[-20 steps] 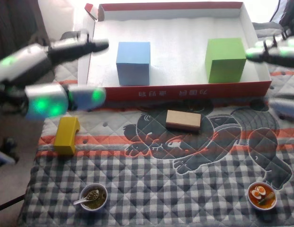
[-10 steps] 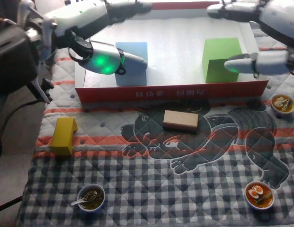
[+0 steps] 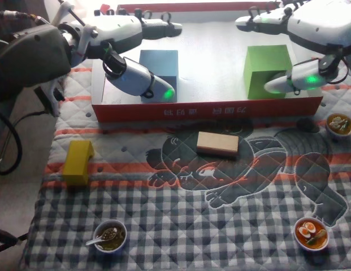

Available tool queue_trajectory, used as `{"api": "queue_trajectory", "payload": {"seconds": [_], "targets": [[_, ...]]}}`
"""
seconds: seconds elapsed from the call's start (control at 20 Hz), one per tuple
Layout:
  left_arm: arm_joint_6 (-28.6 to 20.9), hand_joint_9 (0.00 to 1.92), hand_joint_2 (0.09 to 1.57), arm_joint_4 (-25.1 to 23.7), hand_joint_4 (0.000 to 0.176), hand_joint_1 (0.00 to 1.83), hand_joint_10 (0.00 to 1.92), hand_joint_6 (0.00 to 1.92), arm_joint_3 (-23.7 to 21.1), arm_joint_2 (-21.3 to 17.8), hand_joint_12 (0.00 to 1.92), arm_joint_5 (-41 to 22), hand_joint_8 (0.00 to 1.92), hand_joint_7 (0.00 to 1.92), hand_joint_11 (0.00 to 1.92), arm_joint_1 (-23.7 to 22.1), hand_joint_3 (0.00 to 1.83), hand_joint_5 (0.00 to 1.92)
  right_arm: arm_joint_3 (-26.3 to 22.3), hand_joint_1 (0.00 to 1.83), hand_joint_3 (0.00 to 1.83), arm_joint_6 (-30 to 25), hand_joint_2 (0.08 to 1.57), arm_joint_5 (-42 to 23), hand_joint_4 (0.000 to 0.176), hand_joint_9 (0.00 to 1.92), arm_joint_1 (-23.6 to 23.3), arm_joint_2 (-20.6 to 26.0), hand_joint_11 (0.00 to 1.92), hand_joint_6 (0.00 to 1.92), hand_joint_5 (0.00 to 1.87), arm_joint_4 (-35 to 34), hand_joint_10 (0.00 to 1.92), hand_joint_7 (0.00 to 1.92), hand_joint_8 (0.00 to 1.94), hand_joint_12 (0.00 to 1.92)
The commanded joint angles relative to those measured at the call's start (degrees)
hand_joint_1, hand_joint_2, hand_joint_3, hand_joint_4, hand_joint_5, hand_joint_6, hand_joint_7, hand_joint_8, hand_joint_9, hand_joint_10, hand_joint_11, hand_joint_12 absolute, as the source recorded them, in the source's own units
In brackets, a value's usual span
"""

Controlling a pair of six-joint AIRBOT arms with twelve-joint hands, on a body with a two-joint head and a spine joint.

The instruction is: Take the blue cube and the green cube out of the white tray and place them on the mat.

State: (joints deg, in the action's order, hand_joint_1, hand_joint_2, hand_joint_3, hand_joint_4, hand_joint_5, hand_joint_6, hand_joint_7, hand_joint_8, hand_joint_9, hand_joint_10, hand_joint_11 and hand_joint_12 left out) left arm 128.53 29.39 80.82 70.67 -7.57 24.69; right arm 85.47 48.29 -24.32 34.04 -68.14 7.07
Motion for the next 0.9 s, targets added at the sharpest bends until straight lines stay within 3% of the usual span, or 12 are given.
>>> {"api": "queue_trajectory", "payload": {"seconds": [0.0, 0.25, 0.3, 0.4, 0.5, 0.55, 0.6, 0.65, 0.7, 0.75, 0.8, 0.85], "targets": [[-0.07, 0.18, 0.97, 0.36, 0.176, 0.67, 0.01, 0.01, 0.6, 0.23, 0.61, -5.72, 0.01, 0.11, 0.0, -0.76, 0.0, 0.1, 0.34, 0.69, 0.0, 0.09, 1.01, -5.27, 0.155, 0.37, -0.89, -0.28, 0.01, 0.0, 0.14, -0.62, 0.0, 0.31, 0.0, 0.84], [-0.07, 0.42, 1.0, 1.31, 0.176, 0.83, 0.01, 0.0, 2.8, 1.65, 0.97, -3.89, 0.01, 0.33, 0.09, -0.91, 0.0, 0.22, 1.37, 0.64, 0.0, 0.09, 1.04, -4.07, 0.122, 0.38, -0.89, -0.94, 0.01, 0.0, 0.16, -0.75, 0.0, 0.35, 0.0, 0.95], [-0.07, 0.52, 1.05, 1.59, 0.176, 0.9, 0.03, 0.0, 2.97, 1.73, 0.97, -3.71, 0.01, 0.45, 0.14, -0.9, 0.0, 0.25, 1.37, 0.65, 0.0, 0.09, 1.04, -4.07, 0.105, 0.46, -0.89, -1.01, 0.08, 0.0, 0.19, -0.77, 0.02, 0.47, 0.01, 0.99], [-0.07, 0.62, 1.11, 3.06, 0.176, 0.97, 0.02, 0.0, 3.94, 2.18, 0.98, -2.95, 0.0, 0.52, 0.19, -0.9, 0.0, 0.31, 1.44, 0.7, 0.0, 0.09, 1.04, -4.07, 0.103, 0.68, -0.89, -1.15, 0.19, 0.0, 0.26, -0.85, 0.04, 0.67, 0.01, 1.11], [-0.07, 0.69, 1.14, 4.9, 0.167, 1.07, 0.03, 0.0, 5.28, 2.93, 1.04, -2.4, 0.01, 0.58, 0.19, -0.89, 0.0, 0.4, 1.72, 0.8, 0.0, 0.09, 1.07, -4.04, 0.0, 0.96, -0.89, -1.5, 0.53, 0.01, 0.52, -0.91, 0.06, 0.82, 0.0, 1.2], [-0.07, 0.75, 1.14, 5.86, 0.135, 1.11, 0.04, 0.01, 5.72, 3.21, 1.05, -2.4, 0.01, 0.65, 0.23, -0.9, 0.0, 0.5, 1.84, 0.81, 0.0, 0.09, 1.08, -4.03, 0.0, 0.95, -0.89, -1.64, 0.65, 0.01, 0.58, -0.91, 0.03, 0.71, 0.0, 1.19], [-0.07, 0.87, 1.15, 6.66, 0.079, 1.29, 0.07, 0.02, 6.09, 3.49, 1.02, -2.48, 0.94, 0.82, 0.31, -0.92, 0.0, 0.72, 1.96, 0.8, 0.0, 0.09, 1.09, -4.03, 0.0, 0.8, -0.96, -1.76, 0.48, 0.01, 0.66, -0.91, 0.01, 0.66, 0.0, 1.18], [-0.07, 0.98, 1.15, 8.62, 0.0, 1.24, 0.1, 0.72, 6.84, 4.21, 1.02, -3.96, 1.23, 0.91, 0.29, -1.49, 0.0, 0.9, 2.15, 0.78, 0.0, 0.08, 1.12, -4.05, 0.0, 0.75, -1.41, -1.93, 0.27, 0.01, 0.75, -0.96, 0.0, 0.77, 0.01, 1.25], [-0.07, 0.98, 1.15, 8.87, 0.0, 1.24, 0.1, 0.72, 6.98, 4.37, 1.02, -4.29, 1.23, 0.91, 0.29, -1.83, 0.0, 0.9, 2.15, 0.78, 0.0, 0.08, 1.12, -4.06, 0.0, 0.75, -1.64, -1.93, 0.27, 0.01, 0.75, -0.99, 0.0, 0.77, 0.01, 1.25], [-0.07, 0.81, 1.16, 9.39, 0.0, 1.34, 1.17, 0.79, 7.04, 4.49, 1.06, -5.26, 1.21, 0.92, 0.27, -2.62, 0.0, 0.92, 2.13, 0.76, 0.0, 0.08, 1.14, -4.09, 0.0, 0.75, -2.28, -1.91, 0.22, 0.01, 0.8, -1.1, 0.0, 0.84, 0.01, 1.14], [-1.43, 0.66, 1.2, 9.0, 0.0, 1.21, 0.84, 1.09, 6.74, 4.26, 0.99, -6.4, 1.38, 0.82, 0.24, -3.39, 0.01, 0.8, 2.06, 0.83, 0.0, 0.08, 1.17, -4.54, 0.0, 0.95, -3.0, -1.91, 0.48, 0.01, 0.87, -1.15, 0.05, 0.96, 0.02, 1.11], [-4.92, 0.66, 1.24, 6.61, 0.0, 1.17, 0.64, 1.18, 6.14, 3.64, 1.03, -7.54, 1.48, 0.77, 0.21, -3.94, 0.01, 0.75, 1.7, 0.99, 0.0, 0.08, 1.16, -5.54, 0.009, 1.08, -3.74, -1.89, 0.59, 0.86, 0.9, -1.14, 0.03, 1.06, 0.01, 1.16]]}}
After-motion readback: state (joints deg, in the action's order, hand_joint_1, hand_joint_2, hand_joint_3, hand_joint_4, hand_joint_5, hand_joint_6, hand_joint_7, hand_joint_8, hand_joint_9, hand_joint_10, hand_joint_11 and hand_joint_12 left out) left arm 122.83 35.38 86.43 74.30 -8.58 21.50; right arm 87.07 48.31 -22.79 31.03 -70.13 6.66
